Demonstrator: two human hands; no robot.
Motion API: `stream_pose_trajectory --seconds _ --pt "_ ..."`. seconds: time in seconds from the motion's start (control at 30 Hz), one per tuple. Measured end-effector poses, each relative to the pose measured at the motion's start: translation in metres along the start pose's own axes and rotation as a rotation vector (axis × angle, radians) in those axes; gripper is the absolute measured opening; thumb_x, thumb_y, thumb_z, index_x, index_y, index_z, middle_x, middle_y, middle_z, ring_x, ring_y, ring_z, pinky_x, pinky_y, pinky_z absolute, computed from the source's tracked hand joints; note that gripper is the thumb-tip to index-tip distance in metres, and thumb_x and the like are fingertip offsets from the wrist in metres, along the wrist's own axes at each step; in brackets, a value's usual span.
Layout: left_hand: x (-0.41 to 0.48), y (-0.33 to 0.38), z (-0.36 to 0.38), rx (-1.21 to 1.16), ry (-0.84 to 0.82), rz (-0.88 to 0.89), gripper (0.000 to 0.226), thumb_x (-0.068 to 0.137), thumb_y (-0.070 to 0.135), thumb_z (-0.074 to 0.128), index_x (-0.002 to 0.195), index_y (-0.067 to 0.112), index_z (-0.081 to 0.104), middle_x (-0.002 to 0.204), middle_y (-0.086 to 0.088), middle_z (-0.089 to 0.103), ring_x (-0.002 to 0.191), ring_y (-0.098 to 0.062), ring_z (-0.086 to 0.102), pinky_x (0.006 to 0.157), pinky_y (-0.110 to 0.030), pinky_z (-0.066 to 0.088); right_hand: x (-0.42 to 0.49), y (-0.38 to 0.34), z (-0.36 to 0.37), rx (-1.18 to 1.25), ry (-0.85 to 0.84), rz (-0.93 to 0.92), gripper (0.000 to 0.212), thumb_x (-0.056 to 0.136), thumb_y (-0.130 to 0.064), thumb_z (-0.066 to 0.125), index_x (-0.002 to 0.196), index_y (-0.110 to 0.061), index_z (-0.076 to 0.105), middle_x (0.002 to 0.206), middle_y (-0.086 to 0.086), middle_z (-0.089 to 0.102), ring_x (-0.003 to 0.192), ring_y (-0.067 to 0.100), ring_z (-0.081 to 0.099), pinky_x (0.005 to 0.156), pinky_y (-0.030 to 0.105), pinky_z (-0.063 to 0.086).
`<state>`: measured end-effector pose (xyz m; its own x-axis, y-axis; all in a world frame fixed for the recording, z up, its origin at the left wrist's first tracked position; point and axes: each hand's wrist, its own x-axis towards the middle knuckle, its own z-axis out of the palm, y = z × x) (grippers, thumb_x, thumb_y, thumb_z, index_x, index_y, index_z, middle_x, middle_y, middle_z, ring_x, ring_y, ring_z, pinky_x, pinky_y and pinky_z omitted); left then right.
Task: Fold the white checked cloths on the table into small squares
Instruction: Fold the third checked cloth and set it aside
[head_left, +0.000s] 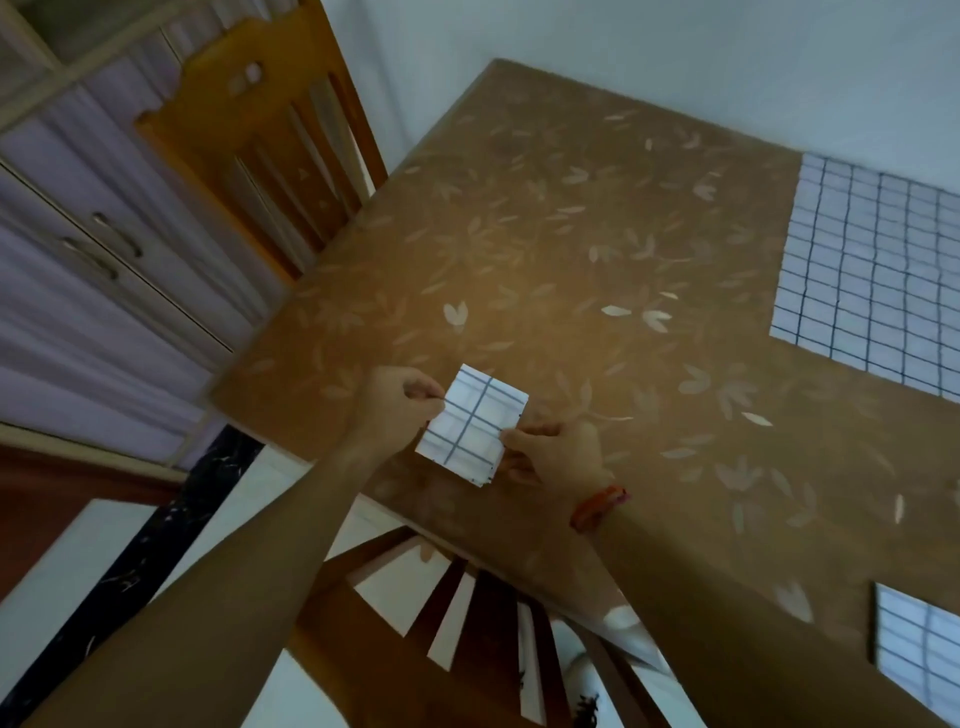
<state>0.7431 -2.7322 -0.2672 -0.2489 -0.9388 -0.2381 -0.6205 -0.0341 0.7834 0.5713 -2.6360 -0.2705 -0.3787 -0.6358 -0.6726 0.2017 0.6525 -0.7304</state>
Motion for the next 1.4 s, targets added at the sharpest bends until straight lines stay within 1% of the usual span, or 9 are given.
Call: stream_pose_trajectory --seconds 0.1,0.2,0.53,0.73,0.93,1.07,1.2,1.3,1.4 --pt "0.01 -0.017 0.005 0.037 -0.024 0.015 0.008 0.077 0.009 0.075 0.08 0.016 0.073 0.074 0.004 0.068 0.071 -0.013 0.064 0.066 -0.037 0.057 0.016 0.006 0.01 -0.008 0.003 0.037 0.013 0.079 -0.008 0.079 0.073 -0.005 0.068 0.069 0.012 0.07 0.059 0.022 0.067 0.052 0.032 0.059" --pt "0.021 -0.03 0.009 0.061 -0.029 0.029 0.01 0.078 0.008 0.074 0.079 0.018 0.072 0.073 0.005 0.067 0.07 -0.009 0.062 0.063 -0.027 0.051 0.031 0.011 0.02 0.001 -0.011 0.075 0.013 0.08 -0.009 0.078 0.072 -0.006 0.067 0.069 0.013 0.071 0.057 0.02 0.068 0.051 0.031 0.057" --pt "0.041 -0.044 0.013 0.115 -0.018 0.036 0.01 0.08 0.008 0.072 0.083 0.018 0.073 0.073 0.016 0.064 0.07 -0.002 0.061 0.06 -0.013 0.044 0.051 0.01 0.036 -0.016 0.009 0.08 0.013 0.08 -0.008 0.078 0.084 0.0 0.068 0.073 0.015 0.073 0.061 0.022 0.071 0.055 0.033 0.06" --pt "0.044 -0.045 0.015 0.126 -0.023 0.059 0.01 0.081 0.009 0.071 0.086 0.017 0.074 0.074 0.018 0.064 0.072 -0.001 0.061 0.064 -0.014 0.045 0.053 0.011 0.037 -0.031 0.027 0.078 0.012 0.08 -0.007 0.078 0.079 0.0 0.068 0.075 0.017 0.073 0.068 0.027 0.073 0.06 0.038 0.061" --pt "0.044 -0.052 0.016 0.173 0.003 0.108 0.01 0.083 0.01 0.069 0.089 0.017 0.072 0.079 0.013 0.062 0.071 -0.002 0.056 0.064 -0.016 0.044 0.054 0.01 0.038 -0.043 0.044 0.07 0.014 0.079 -0.01 0.079 0.083 0.001 0.071 0.072 0.014 0.073 0.061 0.022 0.072 0.057 0.035 0.061" --pt "0.043 -0.059 0.013 0.321 0.084 0.342 0.013 0.086 0.007 0.063 0.094 0.014 0.071 0.092 0.006 0.063 0.084 -0.008 0.055 0.077 -0.019 0.045 0.05 0.013 0.03 -0.083 0.059 0.013 0.014 0.083 -0.017 0.076 0.079 -0.004 0.072 0.072 0.011 0.073 0.061 0.023 0.072 0.057 0.035 0.06" --pt "0.039 -0.061 0.019 0.477 -0.006 0.539 0.035 0.09 -0.001 0.057 0.125 0.003 0.061 0.128 -0.012 0.06 0.121 -0.026 0.053 0.106 -0.026 0.033 0.047 0.017 0.026 -0.473 0.158 -0.392 0.032 0.091 -0.033 0.059 0.071 -0.011 0.068 0.065 0.005 0.067 0.059 0.022 0.064 0.059 0.039 0.057" --pt "0.039 -0.068 0.028 0.598 -0.047 0.63 0.048 0.086 -0.002 0.064 0.132 -0.001 0.053 0.139 -0.015 0.051 0.131 -0.03 0.045 0.11 -0.039 0.034 0.039 0.012 0.038 -0.703 0.183 -0.831 0.022 0.095 -0.024 0.053 0.103 -0.012 0.069 0.1 0.001 0.067 0.09 0.015 0.059 0.082 0.029 0.05" --pt "0.04 -0.078 0.03 0.651 -0.168 0.628 0.052 0.098 0.023 0.044 0.146 0.006 0.032 0.153 -0.008 0.032 0.142 -0.021 0.027 0.111 -0.046 0.034 0.042 0.017 0.058 -0.983 0.059 -1.016 0.047 0.096 -0.019 0.047 0.138 0.0 0.046 0.142 0.017 0.049 0.133 0.03 0.044 0.113 0.039 0.035"
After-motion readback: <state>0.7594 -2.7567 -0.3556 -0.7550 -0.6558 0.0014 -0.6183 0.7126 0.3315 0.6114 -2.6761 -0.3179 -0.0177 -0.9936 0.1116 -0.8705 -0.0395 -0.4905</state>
